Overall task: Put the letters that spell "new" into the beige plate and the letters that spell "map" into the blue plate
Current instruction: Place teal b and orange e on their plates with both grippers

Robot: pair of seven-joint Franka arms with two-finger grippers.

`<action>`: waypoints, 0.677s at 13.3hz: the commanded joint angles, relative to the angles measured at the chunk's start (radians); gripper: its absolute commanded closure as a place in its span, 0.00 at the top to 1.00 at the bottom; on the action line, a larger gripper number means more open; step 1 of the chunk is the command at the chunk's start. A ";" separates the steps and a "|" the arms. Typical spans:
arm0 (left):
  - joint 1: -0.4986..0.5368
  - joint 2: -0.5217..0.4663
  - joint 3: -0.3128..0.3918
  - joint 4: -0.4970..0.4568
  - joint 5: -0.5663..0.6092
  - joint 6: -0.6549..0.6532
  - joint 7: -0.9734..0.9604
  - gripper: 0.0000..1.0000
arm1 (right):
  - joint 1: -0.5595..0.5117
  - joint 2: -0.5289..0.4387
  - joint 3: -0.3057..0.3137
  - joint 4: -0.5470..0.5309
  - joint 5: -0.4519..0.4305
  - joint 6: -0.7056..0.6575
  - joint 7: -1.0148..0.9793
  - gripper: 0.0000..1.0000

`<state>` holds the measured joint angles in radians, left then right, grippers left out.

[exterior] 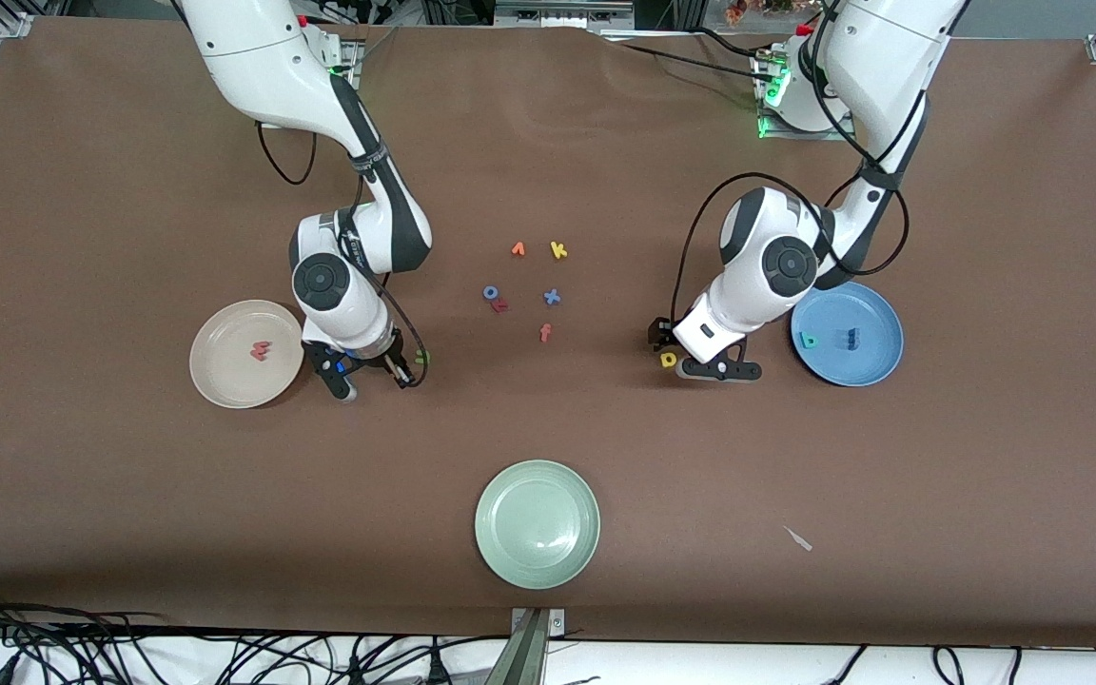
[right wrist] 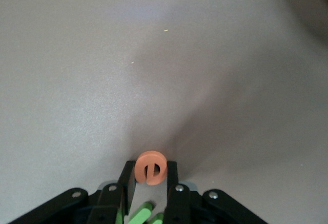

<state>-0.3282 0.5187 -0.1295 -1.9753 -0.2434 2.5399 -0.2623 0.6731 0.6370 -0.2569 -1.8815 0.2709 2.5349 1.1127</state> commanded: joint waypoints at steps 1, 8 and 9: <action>-0.043 0.041 0.050 0.023 -0.013 0.025 -0.014 0.75 | -0.001 -0.046 -0.051 -0.005 0.013 -0.091 -0.165 0.06; -0.121 0.089 0.091 0.032 -0.002 0.037 -0.058 0.74 | 0.000 -0.154 -0.198 -0.083 0.004 -0.283 -0.601 0.06; -0.121 0.093 0.094 0.035 0.004 0.039 -0.058 0.74 | 0.000 -0.178 -0.220 -0.118 0.004 -0.269 -0.679 0.06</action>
<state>-0.4284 0.5878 -0.0584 -1.9701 -0.2432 2.5734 -0.3064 0.6681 0.5250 -0.4447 -1.9123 0.2706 2.2494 0.5549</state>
